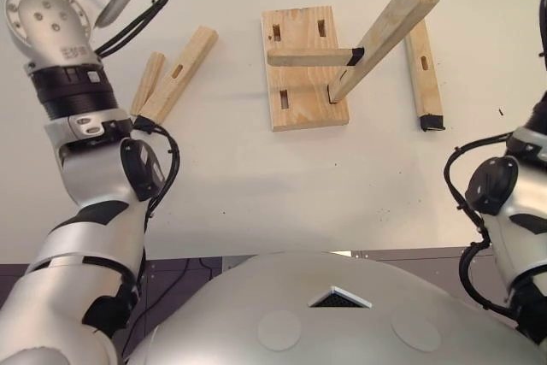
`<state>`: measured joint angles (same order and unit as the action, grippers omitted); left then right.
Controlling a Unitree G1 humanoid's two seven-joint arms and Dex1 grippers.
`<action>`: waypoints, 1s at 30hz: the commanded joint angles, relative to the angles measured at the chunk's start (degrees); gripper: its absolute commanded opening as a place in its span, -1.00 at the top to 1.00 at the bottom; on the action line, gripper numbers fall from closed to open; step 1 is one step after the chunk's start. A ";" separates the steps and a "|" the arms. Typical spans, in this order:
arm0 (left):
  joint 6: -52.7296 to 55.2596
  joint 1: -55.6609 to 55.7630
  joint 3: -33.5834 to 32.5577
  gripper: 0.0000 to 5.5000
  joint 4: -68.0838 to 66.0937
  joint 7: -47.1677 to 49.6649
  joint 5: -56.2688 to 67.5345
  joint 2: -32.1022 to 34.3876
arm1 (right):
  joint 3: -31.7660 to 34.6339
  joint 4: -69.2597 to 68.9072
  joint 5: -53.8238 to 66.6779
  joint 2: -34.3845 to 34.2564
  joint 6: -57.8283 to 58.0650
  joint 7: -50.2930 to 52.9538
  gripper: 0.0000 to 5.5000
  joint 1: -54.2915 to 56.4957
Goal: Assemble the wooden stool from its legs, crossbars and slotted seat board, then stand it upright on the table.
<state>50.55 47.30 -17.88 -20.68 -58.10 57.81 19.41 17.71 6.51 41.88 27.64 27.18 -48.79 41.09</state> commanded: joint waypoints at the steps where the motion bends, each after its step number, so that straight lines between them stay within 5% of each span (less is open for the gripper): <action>1: 0.27 1.82 2.60 -0.49 0.95 1.32 -0.10 -4.91 | -5.69 -6.79 4.10 -0.88 7.41 -3.09 0.25 -0.71; 12: -2.35 3.03 3.32 -0.49 6.06 5.56 1.68 -13.72 | -9.48 -13.98 8.92 -3.20 14.53 -0.77 0.25 -3.06; 23: -3.03 3.48 2.48 0.17 7.13 6.58 3.09 -13.98 | -9.56 -14.02 9.74 -3.46 15.31 0.36 0.25 -3.36; 27: -4.40 3.10 3.47 0.20 8.10 6.54 1.89 -14.02 | -9.86 -14.26 10.39 -3.57 15.61 1.58 0.25 -3.31; 30: -6.51 3.53 3.02 0.22 6.59 6.95 0.57 -13.44 | -9.87 -13.79 10.51 -3.62 16.03 2.56 0.02 -3.01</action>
<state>45.51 49.53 -14.86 -13.40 -51.25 59.53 5.64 8.20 -7.27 52.23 25.07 42.48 -47.37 37.94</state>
